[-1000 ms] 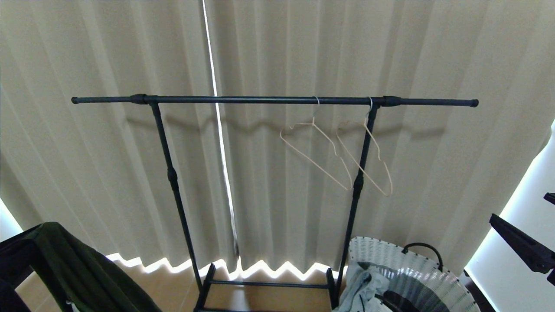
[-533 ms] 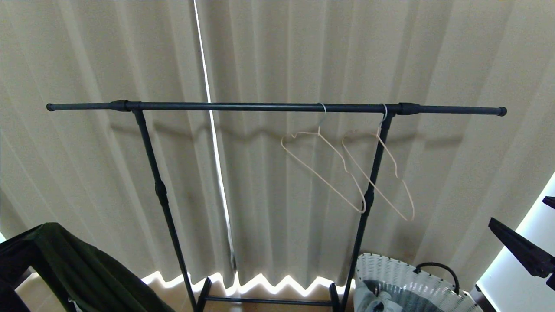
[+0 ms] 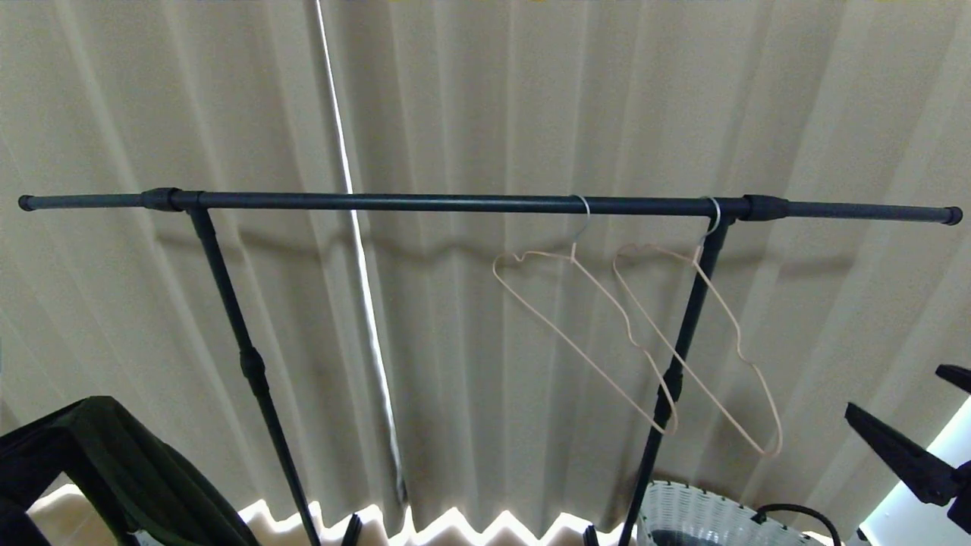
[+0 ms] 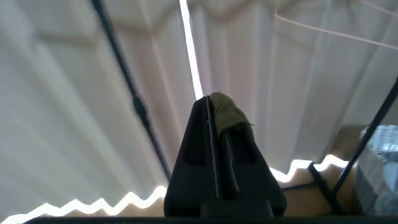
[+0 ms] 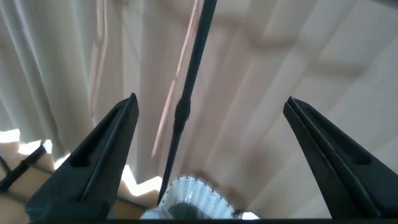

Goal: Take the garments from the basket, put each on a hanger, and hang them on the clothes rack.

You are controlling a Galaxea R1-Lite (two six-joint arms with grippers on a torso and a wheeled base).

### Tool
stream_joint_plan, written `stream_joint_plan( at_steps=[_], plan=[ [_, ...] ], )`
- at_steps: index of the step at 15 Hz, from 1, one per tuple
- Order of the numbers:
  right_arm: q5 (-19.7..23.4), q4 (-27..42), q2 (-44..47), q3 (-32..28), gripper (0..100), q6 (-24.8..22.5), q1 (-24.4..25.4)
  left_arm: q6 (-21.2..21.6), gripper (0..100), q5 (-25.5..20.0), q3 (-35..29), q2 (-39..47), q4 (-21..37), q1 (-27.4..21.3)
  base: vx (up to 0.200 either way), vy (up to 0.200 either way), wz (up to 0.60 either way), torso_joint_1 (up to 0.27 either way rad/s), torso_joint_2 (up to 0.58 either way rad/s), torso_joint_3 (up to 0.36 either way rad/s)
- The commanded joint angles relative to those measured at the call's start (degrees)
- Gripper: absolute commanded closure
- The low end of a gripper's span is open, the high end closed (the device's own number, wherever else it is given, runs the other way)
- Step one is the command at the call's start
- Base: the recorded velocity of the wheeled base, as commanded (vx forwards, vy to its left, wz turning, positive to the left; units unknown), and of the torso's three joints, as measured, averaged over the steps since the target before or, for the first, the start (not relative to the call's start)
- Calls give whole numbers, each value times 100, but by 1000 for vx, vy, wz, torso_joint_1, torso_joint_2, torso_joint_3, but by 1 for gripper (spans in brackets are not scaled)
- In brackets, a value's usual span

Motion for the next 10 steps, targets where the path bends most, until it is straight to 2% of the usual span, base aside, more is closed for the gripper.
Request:
stream_joint_plan(
  at_steps=[1,2,3,4,5,8,10],
  plan=[
    [-16,682,151,-451,0,12,-1,-9,100,-100,84,-142,-8,6,0,0,0,0,0,0],
    [-7,1218,230,-837,0,29,-1,-9,100,-161,101,-212,-8,6,0,0,0,0,0,0],
    [2,2300,362,-1567,0,38,-1,-9,100,-284,128,-362,-8,6,0,0,0,0,0,0],
    [20,3091,556,-2112,0,38,17,-9,100,-390,128,-467,-8,6,0,0,0,0,0,0],
    [28,3460,767,-2446,0,47,70,-9,100,-451,119,-529,-8,6,0,0,0,0,0,0],
    [-104,3671,1988,-3228,0,179,421,8,100,-469,128,-572,10,6,0,0,0,0,0,0],
    [-569,3644,2718,-3606,0,548,852,8,100,-495,128,-572,10,6,0,0,0,0,0,0]
  ],
)
